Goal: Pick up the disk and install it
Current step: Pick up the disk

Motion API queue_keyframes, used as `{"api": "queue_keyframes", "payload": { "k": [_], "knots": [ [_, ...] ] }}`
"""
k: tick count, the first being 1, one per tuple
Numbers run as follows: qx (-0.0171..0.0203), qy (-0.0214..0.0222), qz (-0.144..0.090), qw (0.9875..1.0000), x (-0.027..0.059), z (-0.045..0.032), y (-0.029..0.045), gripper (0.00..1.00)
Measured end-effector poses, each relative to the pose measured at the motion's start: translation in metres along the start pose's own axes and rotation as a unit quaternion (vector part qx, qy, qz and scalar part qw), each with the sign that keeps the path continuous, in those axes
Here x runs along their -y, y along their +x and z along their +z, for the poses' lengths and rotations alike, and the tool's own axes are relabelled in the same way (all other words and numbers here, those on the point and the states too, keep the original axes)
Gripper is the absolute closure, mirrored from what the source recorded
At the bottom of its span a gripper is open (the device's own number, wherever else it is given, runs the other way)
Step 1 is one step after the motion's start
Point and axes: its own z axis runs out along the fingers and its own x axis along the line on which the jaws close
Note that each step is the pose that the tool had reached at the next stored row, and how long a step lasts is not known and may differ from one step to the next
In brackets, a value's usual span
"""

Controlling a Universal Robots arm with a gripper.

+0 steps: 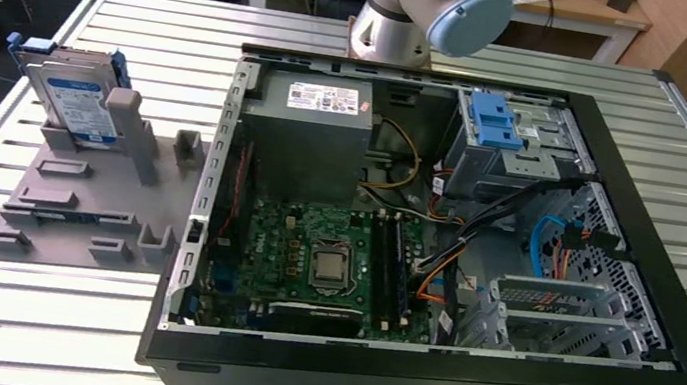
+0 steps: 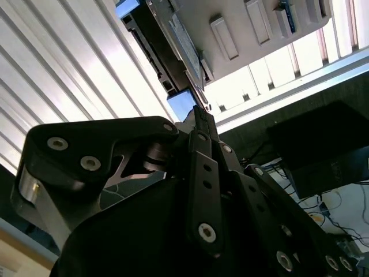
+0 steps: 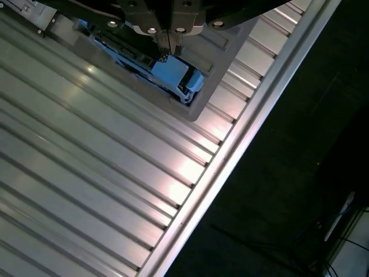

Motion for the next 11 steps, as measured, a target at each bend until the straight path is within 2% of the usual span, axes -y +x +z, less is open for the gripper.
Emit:
{"api": "queue_keyframes", "payload": {
  "k": [11],
  "knots": [
    [-0.0019,0.0003,-0.044,0.999,0.0,0.0,0.0,0.89]
  ]
}}
